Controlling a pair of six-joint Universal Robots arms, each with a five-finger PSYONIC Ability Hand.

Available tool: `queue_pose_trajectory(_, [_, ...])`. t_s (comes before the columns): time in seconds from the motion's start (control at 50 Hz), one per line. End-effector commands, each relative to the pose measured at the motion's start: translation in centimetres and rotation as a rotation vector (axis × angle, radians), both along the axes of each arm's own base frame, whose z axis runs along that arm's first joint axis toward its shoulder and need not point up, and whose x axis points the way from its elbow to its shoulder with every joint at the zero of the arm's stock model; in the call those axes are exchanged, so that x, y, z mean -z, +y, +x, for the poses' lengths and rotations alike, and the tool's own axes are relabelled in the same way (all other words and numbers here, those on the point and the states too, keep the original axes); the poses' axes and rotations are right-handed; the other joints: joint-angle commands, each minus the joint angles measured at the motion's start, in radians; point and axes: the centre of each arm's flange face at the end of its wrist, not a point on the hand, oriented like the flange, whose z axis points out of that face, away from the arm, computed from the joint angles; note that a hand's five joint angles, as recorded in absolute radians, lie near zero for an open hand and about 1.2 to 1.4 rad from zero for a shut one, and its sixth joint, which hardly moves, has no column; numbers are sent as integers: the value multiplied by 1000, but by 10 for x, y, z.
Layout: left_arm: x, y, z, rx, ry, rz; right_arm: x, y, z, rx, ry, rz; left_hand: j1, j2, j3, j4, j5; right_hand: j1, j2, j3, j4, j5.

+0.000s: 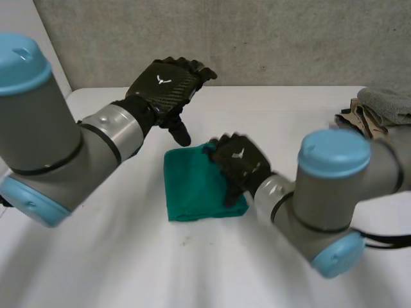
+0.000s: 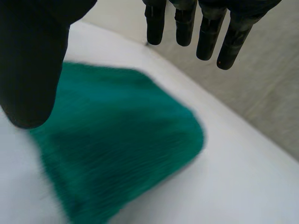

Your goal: Fold the laundry.

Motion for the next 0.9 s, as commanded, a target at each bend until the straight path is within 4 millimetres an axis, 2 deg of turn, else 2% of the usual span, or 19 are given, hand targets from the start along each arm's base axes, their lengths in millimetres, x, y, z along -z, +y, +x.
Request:
queue_pose_trajectory(0.02, [0,8,-1,106,15,88,51,6,11,-39,45,29,62,56,51,57,43,-18,-44,-38,-57,-58])
queue_pose_trajectory(0.1, [0,7,-1,101,16,92,60,-2,17,-47,42,-51,62,56,51,57,43,-18,-44,-38,-57,-58])
queue_pose_trajectory(0.16, [1,9,-2,105,14,92,59,-10,22,-31,36,-121,62,56,51,57,43,-18,-44,-38,-57,-58])
queue_pose_trajectory(0.28, [2,10,-3,111,14,96,64,-21,27,-11,40,-149,62,56,51,57,43,-18,-44,-38,-57,-58])
queue_pose_trajectory(0.48, [3,12,-3,114,13,101,60,-35,39,-14,4,-188,59,53,48,54,40,368,342,347,328,328])
queue_pose_trajectory(0.54, [4,12,-3,114,12,105,65,-38,42,-18,8,-184,59,53,48,54,40,609,582,588,569,568])
queue_pose_trajectory(0.56, [3,12,-3,114,13,104,68,-39,43,-21,11,-182,56,50,45,51,37,813,786,792,773,772])
queue_pose_trajectory(0.62, [4,12,-3,114,13,106,70,-39,44,-25,17,-171,59,53,48,54,40,1151,1125,1130,1111,1111])
queue_pose_trajectory(0.7, [4,12,-3,114,13,106,68,-37,44,-40,27,-139,59,53,48,54,40,1204,1178,1183,1164,1164])
queue_pose_trajectory(0.76, [4,12,-3,114,15,106,65,-38,41,-45,32,-116,59,53,48,54,40,1204,1178,1183,1164,1164])
queue_pose_trajectory(0.84, [3,12,-3,113,14,105,48,-38,34,-38,25,-102,59,53,48,54,40,1204,1178,1183,1164,1164])
queue_pose_trajectory(0.9, [3,12,-2,112,13,106,33,-56,9,20,34,-102,59,53,48,54,40,1204,1178,1183,1164,1164])
